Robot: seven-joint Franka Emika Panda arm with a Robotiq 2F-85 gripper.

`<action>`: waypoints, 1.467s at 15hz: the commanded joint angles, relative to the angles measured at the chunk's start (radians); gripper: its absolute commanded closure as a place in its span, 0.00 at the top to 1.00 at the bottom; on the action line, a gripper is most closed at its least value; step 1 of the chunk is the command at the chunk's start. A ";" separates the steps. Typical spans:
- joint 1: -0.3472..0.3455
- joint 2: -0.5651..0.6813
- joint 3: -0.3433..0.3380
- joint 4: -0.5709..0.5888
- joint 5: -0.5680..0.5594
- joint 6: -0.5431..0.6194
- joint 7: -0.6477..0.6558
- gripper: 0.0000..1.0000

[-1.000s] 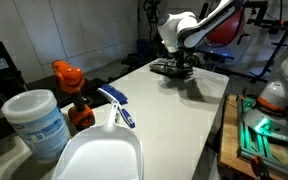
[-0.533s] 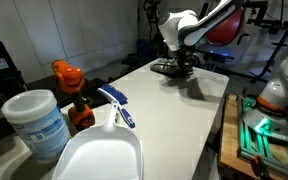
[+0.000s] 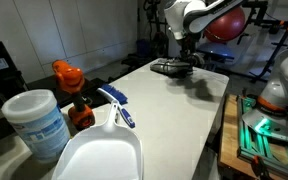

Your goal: Turn the sneaker on the left upside down

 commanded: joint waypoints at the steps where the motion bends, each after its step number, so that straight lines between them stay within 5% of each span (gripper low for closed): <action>1: -0.024 -0.144 -0.010 -0.076 0.058 0.022 0.011 1.00; 7: -0.061 -0.331 -0.013 -0.147 0.060 0.086 0.059 1.00; 14: -0.105 -0.482 -0.003 -0.232 0.068 0.322 0.172 1.00; 19: -0.105 -0.505 -0.017 -0.230 0.305 0.369 0.213 1.00; 20: -0.130 -0.481 0.011 -0.201 0.240 0.341 0.187 1.00; 22: -0.130 -0.487 0.011 -0.201 0.288 0.346 0.188 1.00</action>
